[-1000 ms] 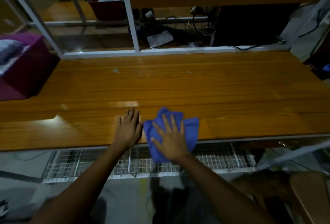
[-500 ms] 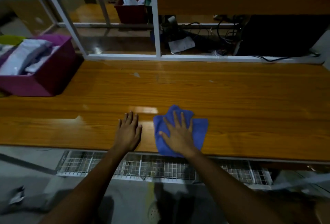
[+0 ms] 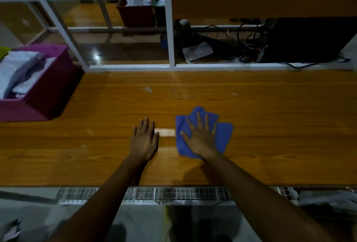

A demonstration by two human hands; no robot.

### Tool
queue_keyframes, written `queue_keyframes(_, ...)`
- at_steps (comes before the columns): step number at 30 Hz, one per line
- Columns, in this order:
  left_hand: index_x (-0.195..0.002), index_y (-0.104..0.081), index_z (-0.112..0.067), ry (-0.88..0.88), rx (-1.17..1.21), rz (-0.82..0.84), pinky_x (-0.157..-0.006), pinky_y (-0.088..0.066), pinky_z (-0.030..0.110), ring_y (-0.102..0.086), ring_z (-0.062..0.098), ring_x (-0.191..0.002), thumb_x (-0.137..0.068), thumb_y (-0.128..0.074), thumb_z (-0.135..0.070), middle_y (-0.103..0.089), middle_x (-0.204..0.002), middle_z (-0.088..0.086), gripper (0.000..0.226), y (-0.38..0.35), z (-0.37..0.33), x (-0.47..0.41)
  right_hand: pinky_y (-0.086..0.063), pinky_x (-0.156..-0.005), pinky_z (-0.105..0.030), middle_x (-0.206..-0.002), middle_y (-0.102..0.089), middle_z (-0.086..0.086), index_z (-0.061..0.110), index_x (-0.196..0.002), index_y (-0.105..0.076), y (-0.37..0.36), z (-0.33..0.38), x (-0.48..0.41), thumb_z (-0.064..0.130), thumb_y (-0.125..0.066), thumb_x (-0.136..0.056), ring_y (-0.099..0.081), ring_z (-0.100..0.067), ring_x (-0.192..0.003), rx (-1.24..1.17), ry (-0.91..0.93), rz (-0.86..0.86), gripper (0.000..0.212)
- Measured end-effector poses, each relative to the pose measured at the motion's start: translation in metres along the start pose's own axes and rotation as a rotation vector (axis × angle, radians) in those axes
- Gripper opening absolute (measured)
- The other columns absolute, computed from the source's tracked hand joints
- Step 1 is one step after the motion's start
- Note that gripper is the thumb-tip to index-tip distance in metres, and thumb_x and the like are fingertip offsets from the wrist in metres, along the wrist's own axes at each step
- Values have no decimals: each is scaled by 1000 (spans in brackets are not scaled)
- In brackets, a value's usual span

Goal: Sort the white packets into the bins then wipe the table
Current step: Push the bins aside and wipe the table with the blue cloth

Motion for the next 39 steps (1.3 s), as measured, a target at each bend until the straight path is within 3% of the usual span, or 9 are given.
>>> queue_keyframes(3,-153,-14,-17,9,14,0,-120,-5,44,2,22,-149,-101,-17,-50,-4,-162,7,62,0,1,-20,5,-114,-62,-158,18,5,45,-150,-6,-10,20,2,87,12,-68,23,-22,-144,52,272,52,94)
queue_keyframes(5,-153,-14,-17,11,12,7,-120,-5,43,2,22,-149,-101,-18,-49,-4,-162,7,62,1,3,-37,-1,-115,-60,-161,3,5,47,-148,-17,-1,5,-9,85,4,-75,15,-20,-146,47,312,-7,86)
queue_keyframes(8,-154,-10,-17,19,-7,18,-120,-4,43,5,21,-149,-102,-16,-48,0,-162,7,61,1,5,-59,-10,-114,-63,-160,-18,2,43,-146,-32,19,-39,-45,78,-16,-83,-11,-28,-148,46,141,-132,73)
queue_keyframes(14,-154,-9,-16,59,15,1,-120,0,42,7,21,-149,-96,-7,-53,2,-161,7,69,6,4,-104,6,-112,-67,-162,5,-6,37,-152,-14,33,-43,-129,66,-34,-92,10,-36,-147,-75,-265,-69,69)
queue_keyframes(20,-153,-17,-15,136,6,-45,-119,-4,43,1,22,-149,-94,-10,-53,-6,-161,8,70,7,17,-141,3,-115,-56,-159,0,6,40,-148,-24,26,5,-155,72,-23,-87,-4,-29,-149,27,324,-73,69)
queue_keyframes(28,-154,-10,-19,235,10,-96,-120,-2,39,5,15,-148,-91,-2,-61,-3,-162,2,76,10,50,-179,1,-111,-68,-161,-1,-15,32,-151,-19,38,-4,-263,65,-34,-90,6,-41,-146,-53,-249,-86,71)
queue_keyframes(31,-153,-16,-18,266,35,-123,-120,-5,40,0,17,-148,-93,-7,-58,-10,-161,3,73,13,59,-187,3,-111,-67,-161,3,-17,31,-152,-13,28,45,-271,71,-26,-87,8,-42,-145,12,-49,-50,77)
queue_keyframes(35,-153,-19,-17,277,48,-134,-120,-7,42,-2,19,-149,-93,-6,-58,-12,-161,4,74,18,73,-186,2,-113,-62,-162,4,0,39,-151,-16,8,90,-240,73,-14,-88,12,-27,-148,44,651,2,71)
queue_keyframes(39,-153,-15,-16,324,31,-126,-120,-2,42,0,20,-149,-94,-7,-56,-8,-161,5,72,31,101,-172,-12,-114,-61,-158,-27,-3,37,-144,-37,21,56,-256,61,-26,-92,-18,-30,-146,59,449,-214,58)
Point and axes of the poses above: each hand's wrist, its own x-axis away from the middle knuckle, its own y-axis out of the back of the hand, z = x × y, the point moved 8 cm from there along -x, towards the middle knuckle
